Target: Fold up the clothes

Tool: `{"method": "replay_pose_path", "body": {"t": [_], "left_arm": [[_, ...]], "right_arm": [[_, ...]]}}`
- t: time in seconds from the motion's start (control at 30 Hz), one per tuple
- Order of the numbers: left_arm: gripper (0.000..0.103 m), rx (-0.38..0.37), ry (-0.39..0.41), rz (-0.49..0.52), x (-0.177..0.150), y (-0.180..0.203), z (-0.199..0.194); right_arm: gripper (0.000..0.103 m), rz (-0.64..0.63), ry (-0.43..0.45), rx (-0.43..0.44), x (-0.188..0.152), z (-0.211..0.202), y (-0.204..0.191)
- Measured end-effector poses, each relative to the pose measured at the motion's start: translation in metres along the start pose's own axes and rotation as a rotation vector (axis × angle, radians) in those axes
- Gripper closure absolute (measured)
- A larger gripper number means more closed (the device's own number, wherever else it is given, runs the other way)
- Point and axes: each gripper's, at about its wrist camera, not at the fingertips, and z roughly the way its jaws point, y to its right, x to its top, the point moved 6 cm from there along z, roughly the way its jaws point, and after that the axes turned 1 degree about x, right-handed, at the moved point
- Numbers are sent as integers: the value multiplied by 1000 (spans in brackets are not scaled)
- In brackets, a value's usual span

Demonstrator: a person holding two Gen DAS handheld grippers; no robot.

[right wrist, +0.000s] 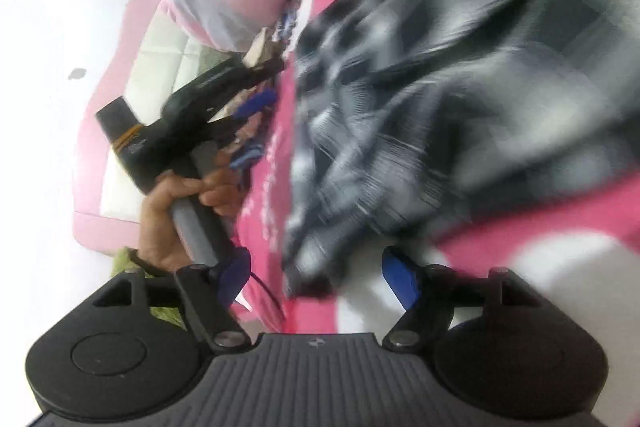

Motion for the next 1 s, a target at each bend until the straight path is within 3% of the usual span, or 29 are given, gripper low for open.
{"method": "replay_pose_path", "body": {"t": [0.13,0.3,0.43,0.57,0.67,0.7,0.87,1.0], "left_arm": [[43,-15,62,24,-8,15,-27],[41,-46,73,104,-29,52,-44],[41,-48,75,193,-44,84,-47],[41,-50,46,264,-63,108,-42],[41,3,36,368,-81,122,-32],[41,23,29,398,-87,126,-27],[41,66,43,448,-98,130,-17],[38,57,52,425,-99,129,-17]], "right_arm": [[15,-75,62,-48,-11,-53,10],[14,-200,239,-129,-8,-130,29],[21,-335,464,-263,20,-190,30],[38,-497,625,-452,56,-234,28],[53,-556,636,-522,89,-227,35],[54,-567,630,-539,98,-222,41],[85,-620,601,-622,144,-198,70],[91,-662,577,-689,182,-179,93]]}}
